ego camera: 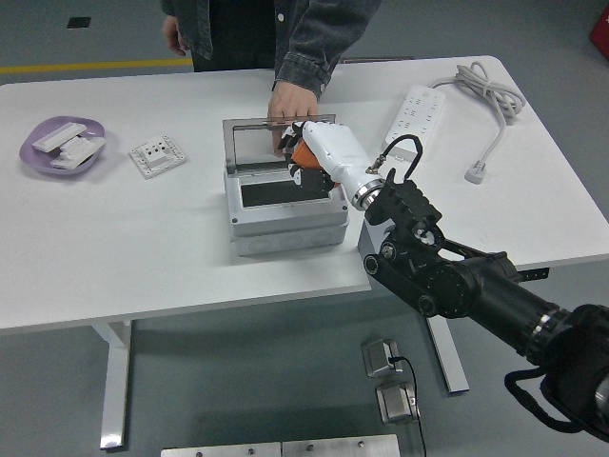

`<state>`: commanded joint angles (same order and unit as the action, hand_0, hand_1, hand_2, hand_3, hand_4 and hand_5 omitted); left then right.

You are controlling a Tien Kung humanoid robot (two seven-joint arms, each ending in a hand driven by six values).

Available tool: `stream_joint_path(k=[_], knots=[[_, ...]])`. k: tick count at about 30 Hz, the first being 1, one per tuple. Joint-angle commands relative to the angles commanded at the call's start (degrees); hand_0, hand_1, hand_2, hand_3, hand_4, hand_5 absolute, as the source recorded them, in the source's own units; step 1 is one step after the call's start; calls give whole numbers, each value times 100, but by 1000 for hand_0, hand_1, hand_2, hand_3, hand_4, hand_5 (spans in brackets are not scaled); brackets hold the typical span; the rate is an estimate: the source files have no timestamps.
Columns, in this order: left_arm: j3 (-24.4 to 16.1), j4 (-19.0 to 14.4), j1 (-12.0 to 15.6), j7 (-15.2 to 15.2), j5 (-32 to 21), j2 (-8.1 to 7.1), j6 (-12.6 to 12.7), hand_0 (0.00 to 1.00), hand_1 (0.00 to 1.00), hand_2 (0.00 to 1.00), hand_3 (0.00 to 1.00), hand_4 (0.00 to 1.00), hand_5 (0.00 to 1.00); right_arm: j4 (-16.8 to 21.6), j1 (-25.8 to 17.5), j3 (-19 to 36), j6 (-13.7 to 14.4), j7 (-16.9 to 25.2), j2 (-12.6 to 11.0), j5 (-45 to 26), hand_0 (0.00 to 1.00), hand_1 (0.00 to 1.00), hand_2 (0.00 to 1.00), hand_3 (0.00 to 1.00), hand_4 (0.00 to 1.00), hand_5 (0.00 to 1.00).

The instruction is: Pick up the cylinder from the cube,place it in the box,flap close box

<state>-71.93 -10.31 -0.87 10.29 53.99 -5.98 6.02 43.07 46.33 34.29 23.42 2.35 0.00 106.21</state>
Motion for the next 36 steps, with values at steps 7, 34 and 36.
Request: stream_joint_path(k=[7,34,36], knots=[[-15,0,-61,14,54,-21,2,630,584,539,622,606,226,-148,135,-408,-95,128,0,-123,2,168,609,559,2,2],[-86,0,-219,128,262,-41,-26,627,584,540,623,601,219,-245,300,-412,-693,224,0,65,610,636,795,887,620,133],[-88,0,-224,131,268,-38,-27,627,584,540,623,600,219,-249,302,-396,-691,224,0,67,772,695,822,966,804,176]])
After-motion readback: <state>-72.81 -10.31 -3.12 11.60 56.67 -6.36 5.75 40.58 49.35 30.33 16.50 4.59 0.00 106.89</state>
